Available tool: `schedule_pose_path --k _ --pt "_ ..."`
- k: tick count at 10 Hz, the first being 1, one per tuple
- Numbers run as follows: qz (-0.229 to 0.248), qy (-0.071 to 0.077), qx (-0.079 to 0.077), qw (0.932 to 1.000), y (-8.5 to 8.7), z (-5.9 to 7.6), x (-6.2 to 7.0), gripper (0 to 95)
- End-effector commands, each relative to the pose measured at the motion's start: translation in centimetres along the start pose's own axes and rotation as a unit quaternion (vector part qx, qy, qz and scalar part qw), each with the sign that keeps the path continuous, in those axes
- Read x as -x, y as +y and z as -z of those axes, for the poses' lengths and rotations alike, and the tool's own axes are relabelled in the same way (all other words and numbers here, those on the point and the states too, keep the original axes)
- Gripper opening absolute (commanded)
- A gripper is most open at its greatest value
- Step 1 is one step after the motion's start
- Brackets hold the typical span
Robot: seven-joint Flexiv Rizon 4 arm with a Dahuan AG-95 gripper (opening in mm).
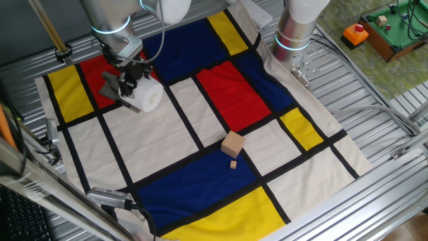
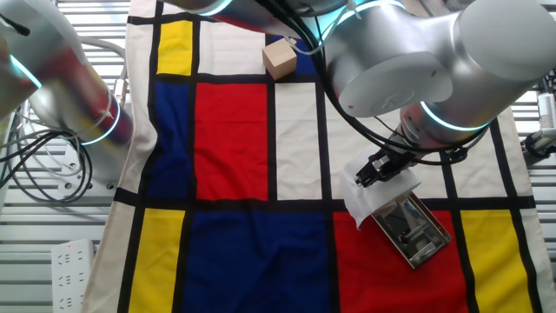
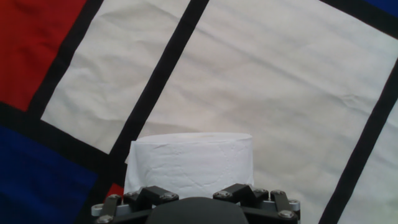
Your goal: Put the toilet paper on its holder
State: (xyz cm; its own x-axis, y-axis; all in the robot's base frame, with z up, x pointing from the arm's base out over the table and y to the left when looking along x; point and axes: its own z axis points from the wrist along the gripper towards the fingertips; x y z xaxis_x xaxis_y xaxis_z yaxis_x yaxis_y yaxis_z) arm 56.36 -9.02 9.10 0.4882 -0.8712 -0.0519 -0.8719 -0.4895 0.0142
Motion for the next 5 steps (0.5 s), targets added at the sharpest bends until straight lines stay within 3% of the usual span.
schedule_pose_path --k 1,5 --pt "0.0 0.0 -0.001 1.0 0.12 -0.02 -0.06 0.0" --pt "0.001 0.0 -0.001 1.0 0.09 -0.05 -0.29 0.0"
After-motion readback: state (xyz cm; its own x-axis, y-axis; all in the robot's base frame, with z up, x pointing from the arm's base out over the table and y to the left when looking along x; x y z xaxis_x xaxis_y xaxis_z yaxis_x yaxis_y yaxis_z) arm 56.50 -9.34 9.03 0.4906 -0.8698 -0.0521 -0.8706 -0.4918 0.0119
